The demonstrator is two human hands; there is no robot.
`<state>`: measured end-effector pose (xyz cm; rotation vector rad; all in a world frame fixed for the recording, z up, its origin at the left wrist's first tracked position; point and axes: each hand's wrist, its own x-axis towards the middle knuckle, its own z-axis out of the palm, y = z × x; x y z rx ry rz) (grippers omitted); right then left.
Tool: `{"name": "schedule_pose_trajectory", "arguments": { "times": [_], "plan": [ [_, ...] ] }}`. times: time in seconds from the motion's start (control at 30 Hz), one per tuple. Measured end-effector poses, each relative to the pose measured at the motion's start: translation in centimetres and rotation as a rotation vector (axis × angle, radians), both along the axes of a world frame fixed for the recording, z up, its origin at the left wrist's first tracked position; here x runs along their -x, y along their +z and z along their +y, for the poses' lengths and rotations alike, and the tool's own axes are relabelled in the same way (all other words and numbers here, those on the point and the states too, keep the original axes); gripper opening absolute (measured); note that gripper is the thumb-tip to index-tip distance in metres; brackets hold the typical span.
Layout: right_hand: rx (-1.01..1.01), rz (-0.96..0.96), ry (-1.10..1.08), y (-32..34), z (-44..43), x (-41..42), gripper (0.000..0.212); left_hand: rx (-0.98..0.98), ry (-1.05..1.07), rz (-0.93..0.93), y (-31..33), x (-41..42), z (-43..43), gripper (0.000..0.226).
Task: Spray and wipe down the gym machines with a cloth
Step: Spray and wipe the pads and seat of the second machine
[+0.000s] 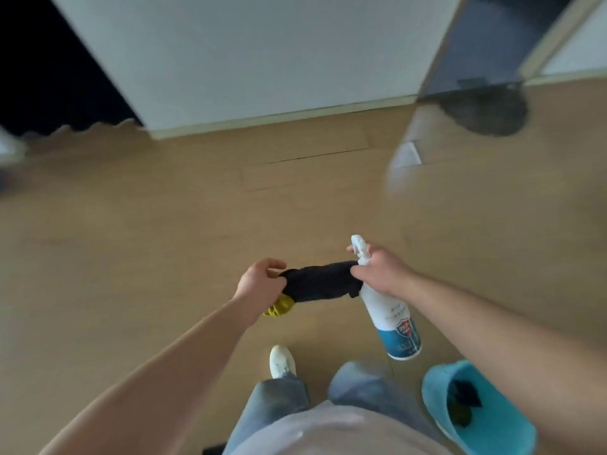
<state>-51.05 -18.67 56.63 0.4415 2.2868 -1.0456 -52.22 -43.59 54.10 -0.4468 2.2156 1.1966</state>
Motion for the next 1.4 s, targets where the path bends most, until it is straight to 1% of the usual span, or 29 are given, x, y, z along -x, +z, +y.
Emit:
{"name": "schedule_pose_trajectory", "arguments": {
  "times": [0.07,0.13,0.27,0.33,0.37,0.43,0.47,0.5,0.53,0.57,0.6,0.63,0.67,0.7,0.73,0.8,0.87,0.93,1.0,1.1,1.17,1.23,1.27,1.3,1.37,1.4],
  "plan": [
    [-0.012,-0.001,-0.124,0.4,2.0,0.6,0.046,0.040,-0.159,0.039,0.5,3.8,2.0,0.033],
    [-0.024,0.006,-0.239,0.6,4.0,0.8,0.050,0.064,-0.284,0.073,0.9,6.8,4.7,0.036],
    [-0.012,0.000,-0.448,0.5,8.6,0.8,0.055,0.021,-0.482,0.119,1.3,10.9,11.5,0.039],
    [0.006,0.023,-0.549,-0.2,11.5,0.6,0.054,-0.014,-0.593,0.129,0.9,12.5,15.5,0.042],
    [0.010,0.023,-0.598,-0.1,12.7,0.5,0.048,-0.025,-0.659,0.140,0.6,13.3,17.7,0.046],
    [0.002,0.007,-0.691,-0.3,16.0,0.6,0.023,-0.059,-0.819,0.118,-0.1,14.7,22.3,0.053],
    [0.011,-0.004,-0.731,-0.6,18.0,0.8,0.018,-0.067,-0.910,0.094,-0.4,15.2,24.7,0.056],
    [0.006,-0.022,-0.761,-0.2,19.8,0.9,0.020,-0.036,-1.037,0.085,-0.4,15.7,27.0,0.052],
    [0.018,-0.034,-0.791,-0.7,22.2,1.2,0.015,0.025,-1.189,0.103,-0.4,16.3,29.4,0.043],
    [0.031,-0.018,-0.791,-0.5,24.4,1.5,0.001,0.113,-1.339,0.155,-0.4,16.9,31.7,0.043],
    [0.042,-0.005,-0.798,-1.2,27.2,1.9,0.019,0.202,-1.459,0.220,-0.4,17.7,34.1,0.055],
    [0.018,-0.016,-0.753,-0.9,29.6,2.1,0.032,0.305,-1.541,0.265,-0.1,18.4,36.5,0.062],
    [0.046,-0.033,-0.735,-0.9,32.1,2.6,0.035,0.389,-1.582,0.289,-0.2,19.2,39.0,0.061],
    [0.059,-0.039,-0.701,-0.4,34.4,3.0,0.035,0.445,-1.599,0.306,0.1,19.8,41.5,0.053],
    [0.095,-0.032,-0.687,-0.4,36.9,3.4,0.037,0.458,-1.587,0.323,0.1,20.6,44.0,0.041],
    [0.123,-0.028,-0.641,0.3,41.6,4.3,0.038,0.414,-1.531,0.325,0.4,22.0,49.2,0.025],
    [0.096,-0.040,-0.638,0.4,46.3,5.1,0.034,0.345,-1.475,0.315,0.9,23.6,54.0,0.021],
    [0.080,-0.043,-0.635,0.5,50.4,6.1,0.032,0.215,-1.395,0.274,1.4,25.1,58.2,0.020],
    [0.088,-0.025,-0.675,0.4,54.3,7.4,0.031,-0.018,-1.262,0.144,2.0,26.6,62.6,0.017],
    [0.098,0.004,-0.765,0.1,60.1,10.2,0.029,-0.339,-1.076,-0.131,2.8,28.8,70.1,0.027],
    [0.123,0.034,-0.832,-0.5,64.2,12.6,0.029,-0.501,-0.996,-0.302,2.6,30.5,75.7,0.037],
    [0.138,0.060,-0.892,-0.8,68.3,15.1,0.025,-0.595,-0.889,-0.478,2.5,32.3,81.6,0.052],
    [0.132,0.069,-0.915,-0.9,70.2,16.2,0.023,-0.604,-0.853,-0.513,2.3,33.1,84.3,0.055],
    [0.128,0.090,-0.942,-0.7,72.1,17.3,0.021,-0.602,-0.841,-0.508,2.2,34.0,87.1,0.053],
    [0.125,0.132,-1.018,-0.2,75.8,19.2,0.018,-0.586,-0.886,-0.457,2.4,35.8,92.5,0.041],
    [0.116,0.136,-1.048,0.3,77.8,20.2,0.014,-0.582,-0.932,-0.456,2.7,36.5,95.0,0.042]
  ]
}}
